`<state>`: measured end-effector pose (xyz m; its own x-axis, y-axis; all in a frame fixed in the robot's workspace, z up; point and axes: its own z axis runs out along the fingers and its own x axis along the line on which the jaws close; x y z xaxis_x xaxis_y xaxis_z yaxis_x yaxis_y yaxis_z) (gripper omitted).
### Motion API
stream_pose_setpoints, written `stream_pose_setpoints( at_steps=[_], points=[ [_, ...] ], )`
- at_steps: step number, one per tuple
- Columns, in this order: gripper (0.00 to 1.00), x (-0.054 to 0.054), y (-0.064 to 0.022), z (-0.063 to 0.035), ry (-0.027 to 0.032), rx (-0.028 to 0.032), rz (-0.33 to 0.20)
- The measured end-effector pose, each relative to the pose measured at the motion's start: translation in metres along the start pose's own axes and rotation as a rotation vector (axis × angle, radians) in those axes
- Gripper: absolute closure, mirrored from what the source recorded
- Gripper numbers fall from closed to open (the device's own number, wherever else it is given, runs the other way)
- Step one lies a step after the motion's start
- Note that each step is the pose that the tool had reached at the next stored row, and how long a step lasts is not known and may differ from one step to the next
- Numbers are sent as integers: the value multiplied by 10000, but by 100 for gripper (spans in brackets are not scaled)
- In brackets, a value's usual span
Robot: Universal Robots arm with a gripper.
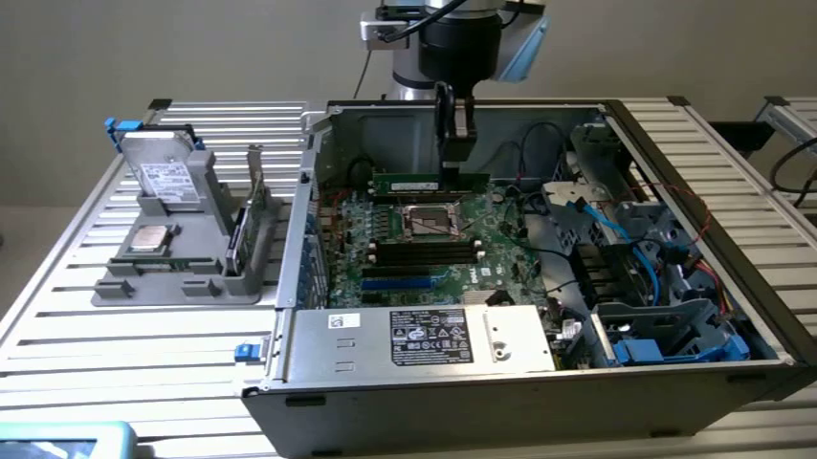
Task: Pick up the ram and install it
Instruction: 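Insert the ram into the slot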
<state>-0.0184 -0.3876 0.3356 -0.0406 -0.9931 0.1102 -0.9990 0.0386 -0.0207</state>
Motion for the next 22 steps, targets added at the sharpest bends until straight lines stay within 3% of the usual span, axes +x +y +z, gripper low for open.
stream_pose_setpoints(
  at_steps=[10, 14, 22],
  points=[
    [88, -10, 3, 86, -12, -1, 2],
    [88, -11, 3, 98, -98, -3, 4],
    [88, 6, -2, 119, -127, -16, 3]
  ],
)
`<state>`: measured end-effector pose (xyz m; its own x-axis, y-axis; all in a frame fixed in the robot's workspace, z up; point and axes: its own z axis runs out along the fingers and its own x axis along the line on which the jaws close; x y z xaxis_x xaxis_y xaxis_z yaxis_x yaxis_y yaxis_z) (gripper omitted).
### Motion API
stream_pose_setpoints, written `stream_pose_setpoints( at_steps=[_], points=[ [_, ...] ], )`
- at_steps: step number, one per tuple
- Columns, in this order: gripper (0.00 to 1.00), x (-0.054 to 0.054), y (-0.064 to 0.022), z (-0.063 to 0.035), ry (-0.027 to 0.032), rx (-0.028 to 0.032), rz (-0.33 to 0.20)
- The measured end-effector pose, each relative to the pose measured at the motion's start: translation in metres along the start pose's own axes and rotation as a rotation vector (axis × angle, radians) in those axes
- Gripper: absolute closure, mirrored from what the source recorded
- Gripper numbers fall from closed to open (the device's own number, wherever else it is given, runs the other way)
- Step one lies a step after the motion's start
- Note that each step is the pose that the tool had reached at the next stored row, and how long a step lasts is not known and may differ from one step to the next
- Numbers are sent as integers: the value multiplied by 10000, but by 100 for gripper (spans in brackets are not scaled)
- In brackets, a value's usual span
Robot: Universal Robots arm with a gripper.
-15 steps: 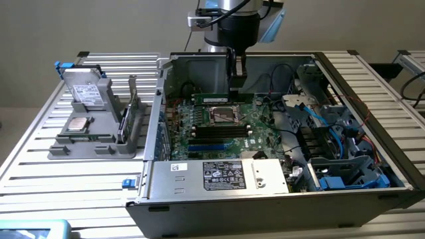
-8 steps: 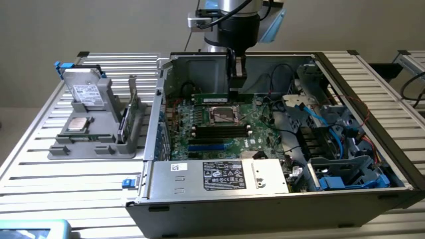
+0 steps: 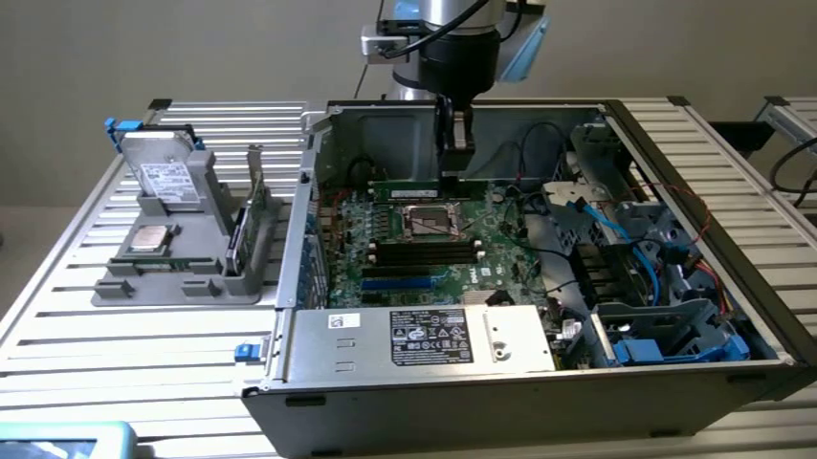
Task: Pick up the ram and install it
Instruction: 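Insert the ram into the slot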
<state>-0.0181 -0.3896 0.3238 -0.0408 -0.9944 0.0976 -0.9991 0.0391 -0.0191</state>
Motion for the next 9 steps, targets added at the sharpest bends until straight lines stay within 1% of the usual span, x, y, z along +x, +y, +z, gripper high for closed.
stream_pose_setpoints(
  at_steps=[5, 9],
  points=[
    [88, 8, -13, 29, 1, 0, 0],
    [88, 2, -13, 96, 7, -1, 1]
  ],
)
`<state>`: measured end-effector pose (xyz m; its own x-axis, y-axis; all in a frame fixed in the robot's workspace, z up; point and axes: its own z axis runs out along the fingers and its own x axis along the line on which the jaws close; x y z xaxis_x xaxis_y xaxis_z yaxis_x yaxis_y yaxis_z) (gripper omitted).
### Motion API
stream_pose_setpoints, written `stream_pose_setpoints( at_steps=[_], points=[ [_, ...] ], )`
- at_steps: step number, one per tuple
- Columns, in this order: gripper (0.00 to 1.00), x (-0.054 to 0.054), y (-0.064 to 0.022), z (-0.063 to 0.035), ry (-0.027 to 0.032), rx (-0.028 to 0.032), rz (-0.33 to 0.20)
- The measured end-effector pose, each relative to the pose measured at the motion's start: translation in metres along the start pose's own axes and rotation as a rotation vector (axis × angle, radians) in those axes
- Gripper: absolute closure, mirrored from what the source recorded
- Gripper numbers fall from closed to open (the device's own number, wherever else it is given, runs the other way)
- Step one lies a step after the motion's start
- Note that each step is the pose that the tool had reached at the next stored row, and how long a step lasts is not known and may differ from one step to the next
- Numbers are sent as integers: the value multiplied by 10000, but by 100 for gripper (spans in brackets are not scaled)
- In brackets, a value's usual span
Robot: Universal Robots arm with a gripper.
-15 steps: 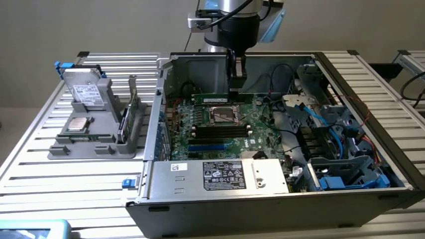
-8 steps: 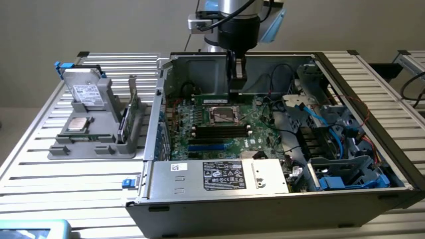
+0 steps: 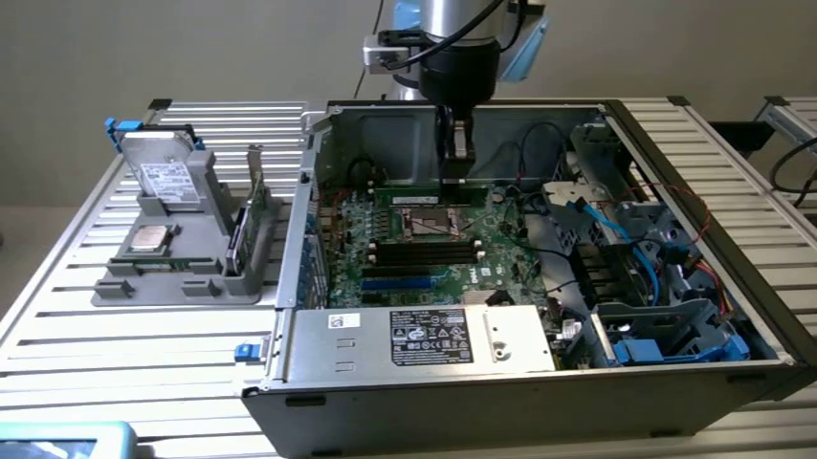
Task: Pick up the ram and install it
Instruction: 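Insert the ram into the slot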
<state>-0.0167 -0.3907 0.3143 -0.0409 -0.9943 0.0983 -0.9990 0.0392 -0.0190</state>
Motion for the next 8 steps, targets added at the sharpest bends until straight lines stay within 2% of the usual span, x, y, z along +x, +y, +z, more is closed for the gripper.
stream_pose_setpoints(
  at_steps=[8],
  points=[
    [88, -14, 2, 145, 14, 2, 0]
  ],
)
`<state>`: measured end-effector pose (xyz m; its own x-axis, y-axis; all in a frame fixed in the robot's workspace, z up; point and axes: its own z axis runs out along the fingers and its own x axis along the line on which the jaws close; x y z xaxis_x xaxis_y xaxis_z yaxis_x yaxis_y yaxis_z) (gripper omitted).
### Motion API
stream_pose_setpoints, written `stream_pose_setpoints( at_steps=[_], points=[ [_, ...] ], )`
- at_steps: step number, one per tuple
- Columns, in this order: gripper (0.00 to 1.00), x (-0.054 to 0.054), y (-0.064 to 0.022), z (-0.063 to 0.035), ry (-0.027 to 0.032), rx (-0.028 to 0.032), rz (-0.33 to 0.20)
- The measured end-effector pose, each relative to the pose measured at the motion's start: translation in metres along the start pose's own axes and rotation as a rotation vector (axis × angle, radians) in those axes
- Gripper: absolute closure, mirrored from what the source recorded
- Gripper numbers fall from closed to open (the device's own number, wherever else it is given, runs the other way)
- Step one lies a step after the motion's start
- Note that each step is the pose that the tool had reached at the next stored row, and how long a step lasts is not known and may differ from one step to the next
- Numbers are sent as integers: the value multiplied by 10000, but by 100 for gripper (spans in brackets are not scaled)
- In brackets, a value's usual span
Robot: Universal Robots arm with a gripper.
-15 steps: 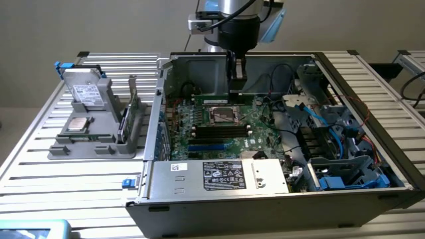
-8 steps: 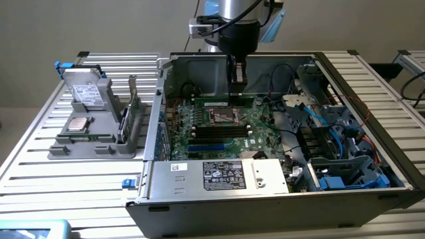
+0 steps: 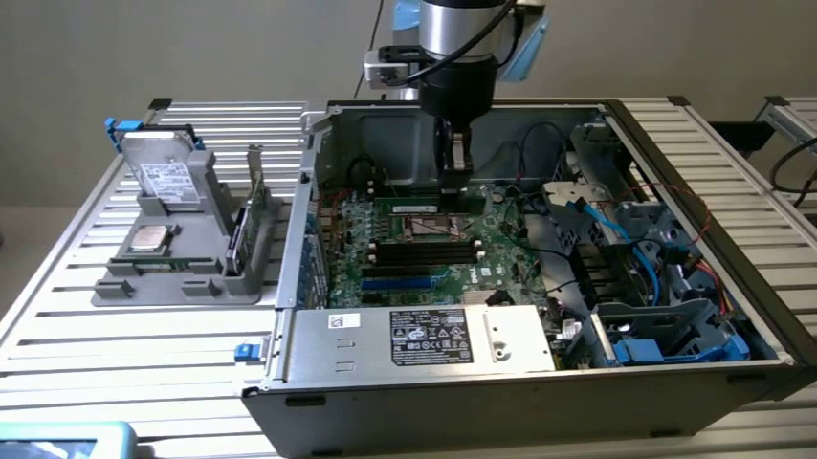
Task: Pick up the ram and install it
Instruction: 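Insert the ram into the slot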
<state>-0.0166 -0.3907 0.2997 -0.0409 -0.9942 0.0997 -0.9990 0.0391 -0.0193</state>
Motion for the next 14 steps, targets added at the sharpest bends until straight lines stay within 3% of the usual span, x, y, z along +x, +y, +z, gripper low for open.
stream_pose_setpoints(
  at_steps=[14],
  points=[
    [88, -72, -13, 218, 44, 2, -5]
  ],
)
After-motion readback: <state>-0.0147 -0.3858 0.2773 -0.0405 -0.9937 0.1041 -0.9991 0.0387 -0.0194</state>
